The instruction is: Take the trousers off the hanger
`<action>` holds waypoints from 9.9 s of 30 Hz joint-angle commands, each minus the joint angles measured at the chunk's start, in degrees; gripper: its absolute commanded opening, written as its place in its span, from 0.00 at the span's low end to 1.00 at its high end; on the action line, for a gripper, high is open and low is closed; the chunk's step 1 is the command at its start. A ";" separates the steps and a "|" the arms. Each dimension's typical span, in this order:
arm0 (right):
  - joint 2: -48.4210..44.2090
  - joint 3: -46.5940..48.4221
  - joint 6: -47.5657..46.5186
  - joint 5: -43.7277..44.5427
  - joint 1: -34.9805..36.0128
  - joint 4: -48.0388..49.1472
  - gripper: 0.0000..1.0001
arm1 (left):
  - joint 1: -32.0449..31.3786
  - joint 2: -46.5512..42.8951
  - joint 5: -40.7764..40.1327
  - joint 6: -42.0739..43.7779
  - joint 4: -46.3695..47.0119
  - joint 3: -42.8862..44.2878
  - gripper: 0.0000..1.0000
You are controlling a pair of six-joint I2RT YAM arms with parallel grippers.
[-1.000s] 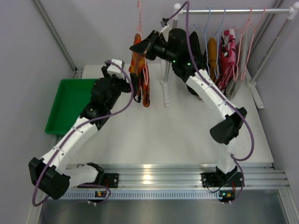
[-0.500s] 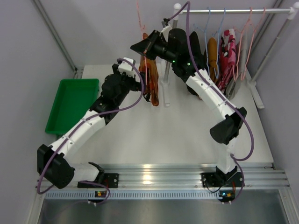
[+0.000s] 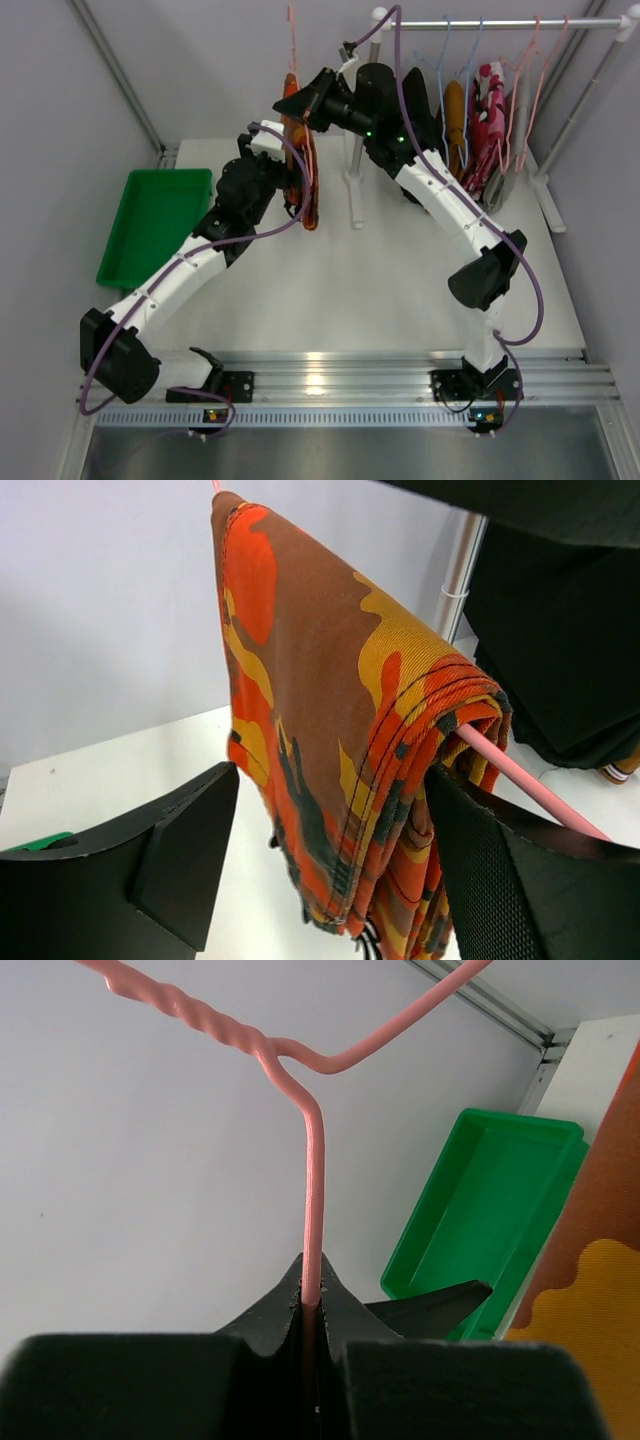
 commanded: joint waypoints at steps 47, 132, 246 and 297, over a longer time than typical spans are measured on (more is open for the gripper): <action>-8.16 0.72 0.19 -2.46 0.83 8.04 0.00 | 0.02 0.74 -2.74 3.83 2.29 6.66 0.00; -16.69 -30.04 -35.07 3.34 3.46 -4.00 0.00 | 35.44 -50.08 -18.48 42.59 40.75 -44.39 0.00; -46.38 -44.70 -38.86 -1.30 -6.81 -3.73 0.00 | 37.81 -1.19 30.55 10.26 -43.39 17.29 0.99; -2.44 -6.13 -33.67 -0.43 -22.46 -6.99 0.00 | 36.06 -16.49 31.01 -5.31 -41.49 10.09 0.99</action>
